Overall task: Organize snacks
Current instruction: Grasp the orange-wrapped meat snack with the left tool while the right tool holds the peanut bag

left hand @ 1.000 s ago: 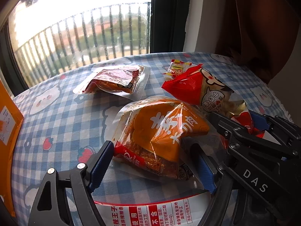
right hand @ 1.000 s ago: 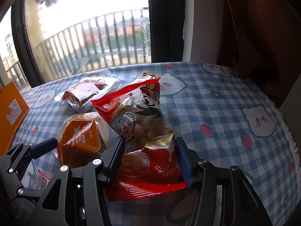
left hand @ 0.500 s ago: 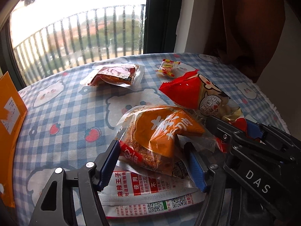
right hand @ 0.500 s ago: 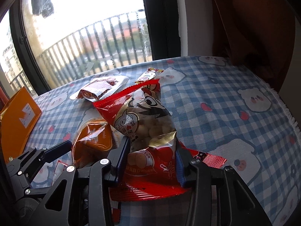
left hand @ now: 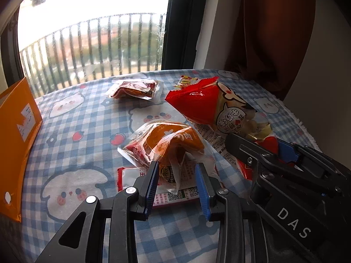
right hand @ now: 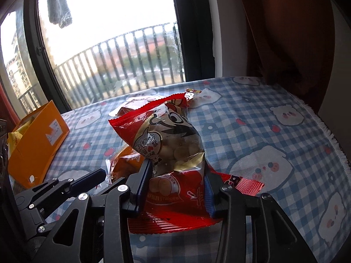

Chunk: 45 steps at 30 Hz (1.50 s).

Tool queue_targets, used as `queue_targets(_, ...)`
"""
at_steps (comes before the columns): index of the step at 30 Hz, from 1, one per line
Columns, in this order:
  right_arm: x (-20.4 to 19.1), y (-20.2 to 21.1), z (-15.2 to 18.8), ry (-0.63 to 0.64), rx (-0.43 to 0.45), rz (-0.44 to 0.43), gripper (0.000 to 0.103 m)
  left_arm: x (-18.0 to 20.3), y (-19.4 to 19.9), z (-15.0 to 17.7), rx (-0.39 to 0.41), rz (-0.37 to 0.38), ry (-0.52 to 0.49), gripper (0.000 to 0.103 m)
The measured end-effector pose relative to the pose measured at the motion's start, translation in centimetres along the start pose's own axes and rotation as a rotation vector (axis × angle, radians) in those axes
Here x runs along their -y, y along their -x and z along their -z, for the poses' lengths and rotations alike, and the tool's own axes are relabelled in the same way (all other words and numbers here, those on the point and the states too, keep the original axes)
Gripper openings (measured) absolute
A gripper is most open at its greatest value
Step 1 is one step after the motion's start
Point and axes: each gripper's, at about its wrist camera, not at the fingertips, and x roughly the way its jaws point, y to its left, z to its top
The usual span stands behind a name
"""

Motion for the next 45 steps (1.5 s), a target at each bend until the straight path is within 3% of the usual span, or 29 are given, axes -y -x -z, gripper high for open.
queue_targets(6, -0.5, 0.4, 1.0, -0.008, -0.016, -0.008, 0.045, -0.1, 0.6, 1.1, -0.021, -0.013, 0.004, 0.042)
queue_targets(8, -0.5, 0.5, 1.1, -0.007, -0.015, -0.007, 0.045, -0.2, 0.6, 1.1, -0.03, -0.022, 0.018, 0.067)
queue_targets(10, -0.5, 0.7, 1.1, -0.002, -0.006, 0.001, 0.045, -0.2, 0.8, 1.1, -0.029, -0.027, 0.04, 0.079)
queue_targets(17, 0.6, 1.2, -0.3, -0.003, 0.02, 0.011, 0.045, 0.1, -0.3, -0.3, -0.083, -0.031, 0.121, 0.1)
queue_targets(26, 2.8, -0.4, -2.2, -0.024, 0.017, 0.005, 0.045, 0.9, -2.2, -2.5, -0.062, -0.095, 0.113, 0.102)
queue_targets(30, 3.4, -1.6, -2.9, -0.035, 0.016, -0.001, 0.045, 0.8, -3.3, -3.5, -0.046, -0.158, 0.102, 0.102)
queue_targets(38, 3.5, -5.0, -2.9, -0.029, -0.039, -0.024, 0.045, -0.9, -6.4, -3.2, -0.124, -0.184, 0.167, 0.102)
queue_targets(45, 3.6, -6.3, -2.0, -0.03, -0.077, -0.038, 0.045, -1.1, -6.9, -2.1, -0.108, -0.165, 0.156, 0.081)
